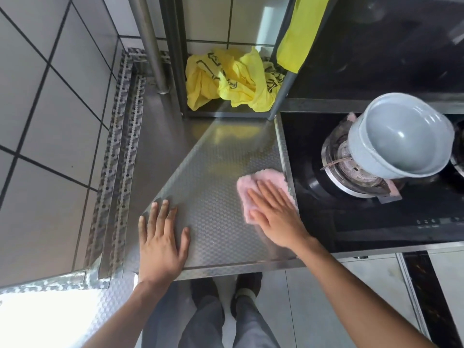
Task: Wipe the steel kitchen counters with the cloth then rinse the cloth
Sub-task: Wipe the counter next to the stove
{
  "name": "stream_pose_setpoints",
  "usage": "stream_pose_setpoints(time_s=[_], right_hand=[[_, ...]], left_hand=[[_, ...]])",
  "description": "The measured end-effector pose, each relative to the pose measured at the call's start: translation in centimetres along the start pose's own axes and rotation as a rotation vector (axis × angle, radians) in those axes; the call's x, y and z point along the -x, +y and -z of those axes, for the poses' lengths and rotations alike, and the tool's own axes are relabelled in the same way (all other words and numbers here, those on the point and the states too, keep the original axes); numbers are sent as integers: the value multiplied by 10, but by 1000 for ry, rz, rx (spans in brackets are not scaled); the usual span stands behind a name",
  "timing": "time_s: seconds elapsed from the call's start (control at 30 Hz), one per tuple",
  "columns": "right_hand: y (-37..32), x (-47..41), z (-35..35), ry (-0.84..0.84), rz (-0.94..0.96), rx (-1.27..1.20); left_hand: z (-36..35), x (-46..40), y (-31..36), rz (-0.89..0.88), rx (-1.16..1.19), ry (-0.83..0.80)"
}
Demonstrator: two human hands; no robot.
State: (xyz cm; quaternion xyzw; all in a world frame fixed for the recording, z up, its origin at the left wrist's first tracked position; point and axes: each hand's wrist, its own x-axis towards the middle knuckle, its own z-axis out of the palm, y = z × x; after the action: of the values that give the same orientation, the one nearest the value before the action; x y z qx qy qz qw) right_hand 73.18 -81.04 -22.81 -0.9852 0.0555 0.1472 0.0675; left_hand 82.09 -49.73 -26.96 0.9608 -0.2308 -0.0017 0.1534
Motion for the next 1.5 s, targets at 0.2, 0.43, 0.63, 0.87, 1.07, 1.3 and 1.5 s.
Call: stream_pose_setpoints(time_s=[0.2, 0.43, 0.63, 0.87, 1.07, 1.3, 1.5], right_hand=[[-81, -67, 6, 86, -356, -207], [-84, 8, -20, 82, 104, -66], [2, -1, 3, -19, -29, -3], [-38, -73, 13, 46, -311, -136], [-44, -24, -5, 50, 54, -31], [29, -67, 27, -16, -157, 58], [-1, -157, 49, 70, -356, -149]], left_hand=[[3, -1, 3, 5, 12, 7], [14, -12, 8, 53, 48, -3], [14, -58, 19, 55, 121, -36], [-4, -81, 36, 92, 39, -24], [-3, -81, 34, 101, 18, -25], [0, -82, 36, 123, 27, -53], [-2, -83, 36, 126, 30, -41]])
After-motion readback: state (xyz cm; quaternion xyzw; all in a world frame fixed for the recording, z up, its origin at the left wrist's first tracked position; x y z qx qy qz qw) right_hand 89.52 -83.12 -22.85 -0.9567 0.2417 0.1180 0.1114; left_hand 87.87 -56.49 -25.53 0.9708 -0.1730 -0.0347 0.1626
